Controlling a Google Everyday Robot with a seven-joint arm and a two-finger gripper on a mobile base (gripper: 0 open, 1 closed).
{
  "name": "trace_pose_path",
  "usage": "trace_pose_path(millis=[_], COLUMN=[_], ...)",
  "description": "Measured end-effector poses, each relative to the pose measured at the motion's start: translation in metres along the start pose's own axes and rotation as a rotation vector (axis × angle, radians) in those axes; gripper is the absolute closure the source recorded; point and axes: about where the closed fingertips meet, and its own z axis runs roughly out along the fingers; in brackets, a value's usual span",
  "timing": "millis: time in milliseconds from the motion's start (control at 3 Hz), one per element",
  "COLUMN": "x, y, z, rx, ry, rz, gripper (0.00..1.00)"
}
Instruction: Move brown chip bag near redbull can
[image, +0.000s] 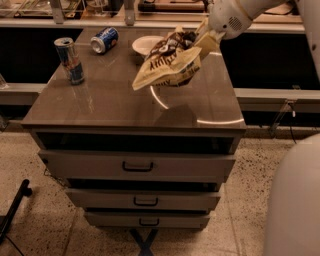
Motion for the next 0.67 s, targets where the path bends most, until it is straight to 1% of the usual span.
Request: trace_pose_path(millis=[333,667], x=[-0.023,-0.057], y=[0.000,0.002], z=[-0.031,-0.041], rx=[0.062,0.138], ry=[-0.093,-0.147], rz=[0.045,0.097], gripper=[1.00,1.00])
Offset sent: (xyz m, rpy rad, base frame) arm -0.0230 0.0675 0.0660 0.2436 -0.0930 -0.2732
